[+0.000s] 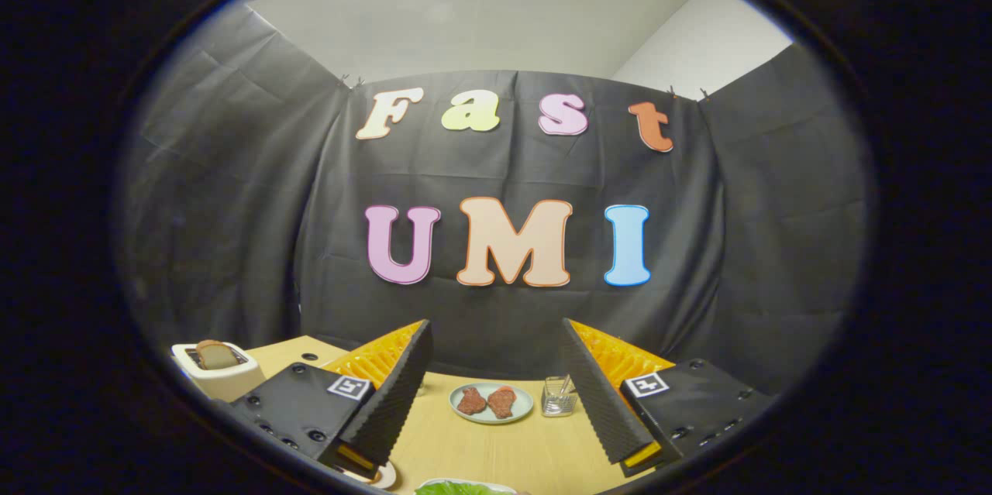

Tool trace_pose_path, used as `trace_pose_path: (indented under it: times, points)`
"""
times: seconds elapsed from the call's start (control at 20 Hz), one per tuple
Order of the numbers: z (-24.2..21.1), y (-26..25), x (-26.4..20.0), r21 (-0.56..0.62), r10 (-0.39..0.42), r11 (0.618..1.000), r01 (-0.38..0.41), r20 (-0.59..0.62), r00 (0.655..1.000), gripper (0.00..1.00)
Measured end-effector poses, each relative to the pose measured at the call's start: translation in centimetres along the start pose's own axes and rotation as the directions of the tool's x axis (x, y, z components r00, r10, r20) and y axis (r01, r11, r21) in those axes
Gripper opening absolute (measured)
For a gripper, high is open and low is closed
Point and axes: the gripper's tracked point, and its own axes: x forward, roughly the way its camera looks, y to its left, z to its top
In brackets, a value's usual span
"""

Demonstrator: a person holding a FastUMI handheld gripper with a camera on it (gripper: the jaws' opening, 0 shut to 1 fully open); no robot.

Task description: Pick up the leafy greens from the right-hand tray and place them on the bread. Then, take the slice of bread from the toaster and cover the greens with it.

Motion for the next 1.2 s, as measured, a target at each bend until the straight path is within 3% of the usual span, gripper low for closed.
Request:
trace_pose_path:
  times: [0.3, 0.7, 1.2]
  points:
    - [-0.1, -0.2, 0.0, -0.002, 0.016, 1.0, -0.016, 0.003, 1.0, 1.0]
    - [-2.3, 0.8, 0.5, -0.043, 0.166, 0.985, -0.169, -0.068, 0.984, 1.0]
    - [-7.5, 1.9, 0.0, -0.147, 0.376, 0.896, -0.419, -0.252, 0.892, 1.0]
